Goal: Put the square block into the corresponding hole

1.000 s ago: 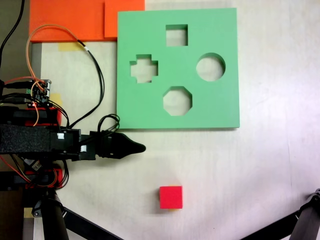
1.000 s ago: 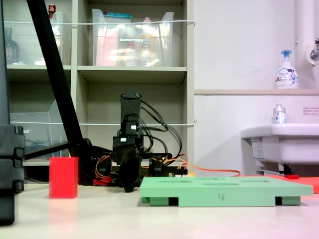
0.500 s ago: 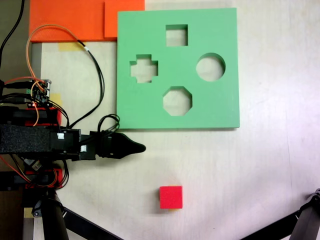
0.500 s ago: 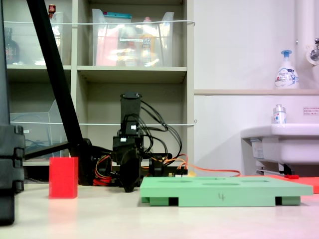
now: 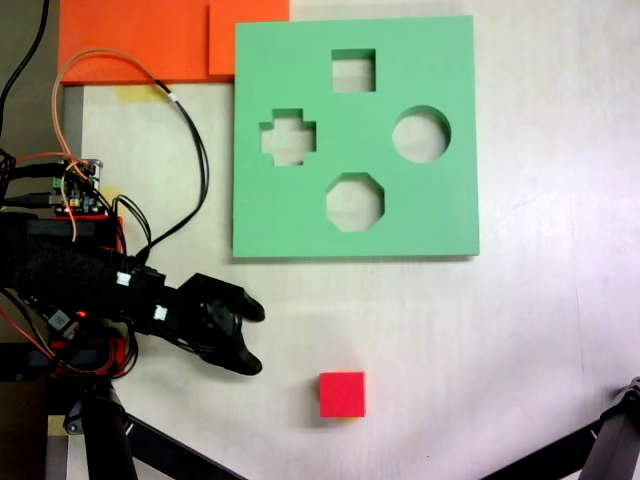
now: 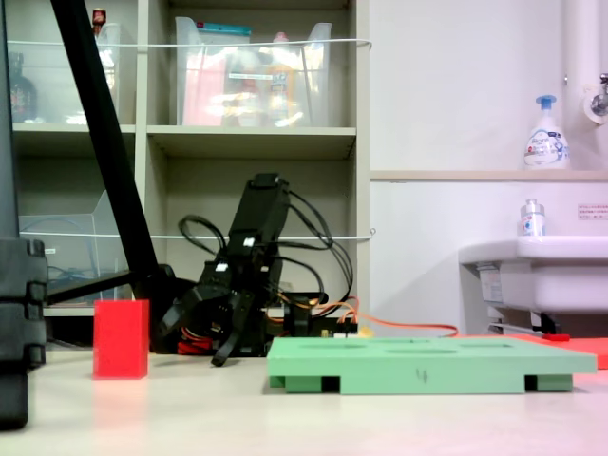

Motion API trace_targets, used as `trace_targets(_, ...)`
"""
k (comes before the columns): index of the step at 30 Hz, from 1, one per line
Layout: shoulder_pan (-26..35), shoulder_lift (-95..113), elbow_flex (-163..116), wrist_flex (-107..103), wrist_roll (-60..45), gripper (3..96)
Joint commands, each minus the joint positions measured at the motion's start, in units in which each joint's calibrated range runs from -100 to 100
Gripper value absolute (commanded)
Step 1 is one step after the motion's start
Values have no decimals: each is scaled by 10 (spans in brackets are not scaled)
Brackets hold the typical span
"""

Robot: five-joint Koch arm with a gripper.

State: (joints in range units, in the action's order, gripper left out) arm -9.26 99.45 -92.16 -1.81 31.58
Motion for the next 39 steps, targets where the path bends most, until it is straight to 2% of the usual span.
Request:
trace_targets(1,-5,1,211,-408,56,487)
trace_targets(9,-2,-419,779,-916,82,482)
trace_targets(12,1,-478,905,-961,83,479)
trace_targets(19,3,-562,1002,-961,84,487)
trace_targets(22,-5,-648,1060,-961,72,558)
trace_targets(27,-15,-771,1110,-961,55,801)
trace_targets(30,-19,-834,1134,-961,49,893)
trace_targets(39,-28,-1004,1198,-955,38,894)
